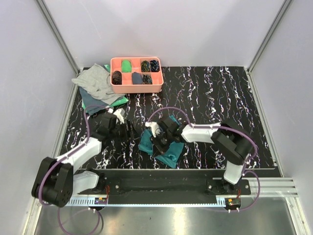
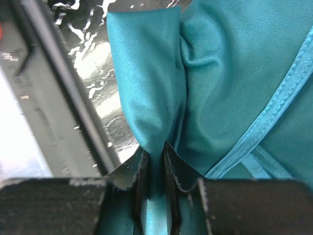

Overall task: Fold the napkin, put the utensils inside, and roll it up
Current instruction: Roll the napkin with the utensil

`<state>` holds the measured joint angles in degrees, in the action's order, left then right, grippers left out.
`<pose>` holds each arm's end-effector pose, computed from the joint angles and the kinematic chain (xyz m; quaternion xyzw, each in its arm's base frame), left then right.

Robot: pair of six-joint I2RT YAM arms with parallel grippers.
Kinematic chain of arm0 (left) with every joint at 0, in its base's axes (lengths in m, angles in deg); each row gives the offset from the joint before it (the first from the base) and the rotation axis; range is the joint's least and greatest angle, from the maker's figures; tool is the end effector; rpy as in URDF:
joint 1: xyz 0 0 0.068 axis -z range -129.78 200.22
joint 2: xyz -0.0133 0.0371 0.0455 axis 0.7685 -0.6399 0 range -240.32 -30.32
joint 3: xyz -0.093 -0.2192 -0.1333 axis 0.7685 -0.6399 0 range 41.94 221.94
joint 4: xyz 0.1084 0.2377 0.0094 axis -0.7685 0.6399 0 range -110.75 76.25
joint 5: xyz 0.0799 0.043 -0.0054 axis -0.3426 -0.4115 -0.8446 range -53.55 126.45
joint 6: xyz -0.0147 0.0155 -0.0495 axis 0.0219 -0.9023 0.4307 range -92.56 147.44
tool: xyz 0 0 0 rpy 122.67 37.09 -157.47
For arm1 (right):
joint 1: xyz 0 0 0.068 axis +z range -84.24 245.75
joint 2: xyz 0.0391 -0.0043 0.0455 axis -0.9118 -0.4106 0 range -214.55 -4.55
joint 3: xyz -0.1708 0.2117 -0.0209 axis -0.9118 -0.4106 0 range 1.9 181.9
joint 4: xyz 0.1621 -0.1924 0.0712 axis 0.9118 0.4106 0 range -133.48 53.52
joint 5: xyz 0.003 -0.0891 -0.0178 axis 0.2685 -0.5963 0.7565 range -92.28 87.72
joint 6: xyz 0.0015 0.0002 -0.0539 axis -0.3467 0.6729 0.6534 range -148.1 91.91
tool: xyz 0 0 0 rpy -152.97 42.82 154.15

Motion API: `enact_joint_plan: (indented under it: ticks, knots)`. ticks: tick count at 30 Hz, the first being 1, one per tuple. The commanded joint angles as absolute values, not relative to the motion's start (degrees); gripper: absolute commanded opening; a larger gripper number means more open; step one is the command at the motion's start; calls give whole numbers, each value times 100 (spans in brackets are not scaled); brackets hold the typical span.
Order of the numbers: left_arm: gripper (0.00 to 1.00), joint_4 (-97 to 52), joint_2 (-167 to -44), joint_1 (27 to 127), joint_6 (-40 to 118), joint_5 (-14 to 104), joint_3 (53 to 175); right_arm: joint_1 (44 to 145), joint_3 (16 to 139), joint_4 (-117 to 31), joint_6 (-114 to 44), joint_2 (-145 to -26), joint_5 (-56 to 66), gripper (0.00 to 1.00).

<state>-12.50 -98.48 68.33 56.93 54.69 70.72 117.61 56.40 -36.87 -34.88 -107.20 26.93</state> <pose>0.2075 -0.0794 0.1699 -0.0343 0.9218 -0.2792 0.2668 0.2004 0.2833 0.1427 -0.4239 0.8226 0.3530 0.1377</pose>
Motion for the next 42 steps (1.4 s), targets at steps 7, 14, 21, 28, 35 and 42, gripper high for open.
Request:
enact_joint_plan:
  ticks: [7, 14, 21, 28, 35, 42]
  knots:
    - [70, -3339, -9386, 7069, 5653, 6405, 6269, 10944, 6316, -3285, -3908, -11546, 4922, 16]
    - [62, -3946, -9728, 7193, 5644, 6554, 6084, 10654, 6545, -3171, -3952, -12055, 5528, 17]
    - [52, -4272, -10221, 7228, 5574, 6528, 6102, 10575, 6694, -3127, -3961, -12346, 5643, 17]
    - [37, -4764, -10625, 7272, 5635, 6625, 6058, 10513, 6791, -3092, -3970, -12496, 5660, 18]
    - [3, -4378, -10880, 7298, 5504, 6537, 6171, 10416, 6800, -3074, -4013, -12373, 5397, 30]
    - [0, -3455, -11021, 7289, 5424, 6221, 6549, 10390, 6782, -2916, -4005, -11488, 4976, 63]
